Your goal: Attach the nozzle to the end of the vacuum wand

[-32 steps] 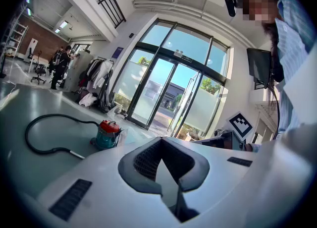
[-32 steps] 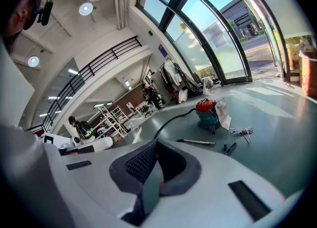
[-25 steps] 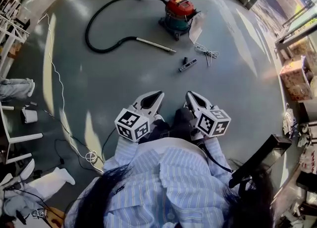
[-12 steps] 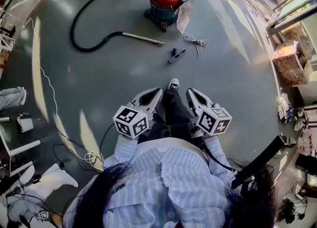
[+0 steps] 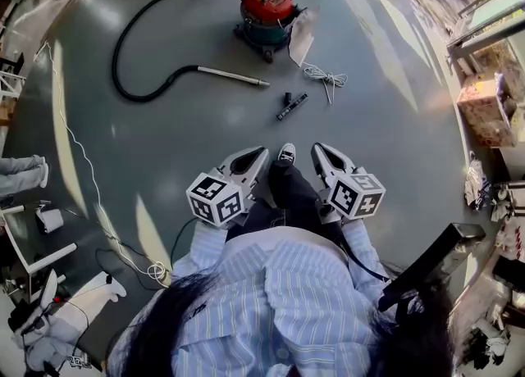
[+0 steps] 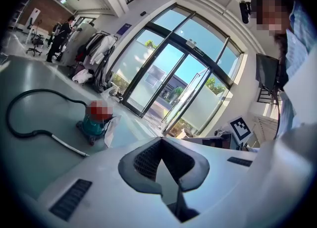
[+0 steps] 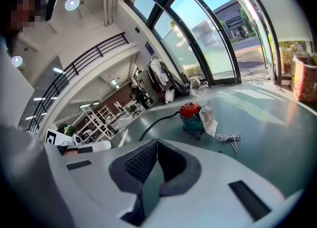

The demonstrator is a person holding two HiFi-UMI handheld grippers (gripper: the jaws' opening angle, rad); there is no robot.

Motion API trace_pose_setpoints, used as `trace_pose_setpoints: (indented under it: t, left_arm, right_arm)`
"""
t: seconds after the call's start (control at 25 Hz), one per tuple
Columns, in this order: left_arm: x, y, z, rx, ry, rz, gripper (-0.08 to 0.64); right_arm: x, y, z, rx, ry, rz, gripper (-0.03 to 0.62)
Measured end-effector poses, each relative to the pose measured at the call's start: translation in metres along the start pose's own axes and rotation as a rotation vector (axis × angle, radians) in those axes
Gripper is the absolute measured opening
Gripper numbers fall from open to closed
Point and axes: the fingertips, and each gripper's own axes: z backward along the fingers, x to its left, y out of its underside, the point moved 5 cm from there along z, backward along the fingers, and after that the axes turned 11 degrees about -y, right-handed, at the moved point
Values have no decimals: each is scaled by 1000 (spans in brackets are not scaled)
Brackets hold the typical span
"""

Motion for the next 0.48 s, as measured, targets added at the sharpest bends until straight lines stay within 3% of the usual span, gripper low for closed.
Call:
trace_pose_setpoints:
  t: [0.24,0.48]
  left_arm:
    - [10,-61,-74,5,-35,-81,-3]
    - [15,-92,-114,10,-78,-83,-3]
  right_arm:
    - [-52,-74,-38,14,-50,-2,8]
    - [-87,-104,-67,48,-76,-9,8]
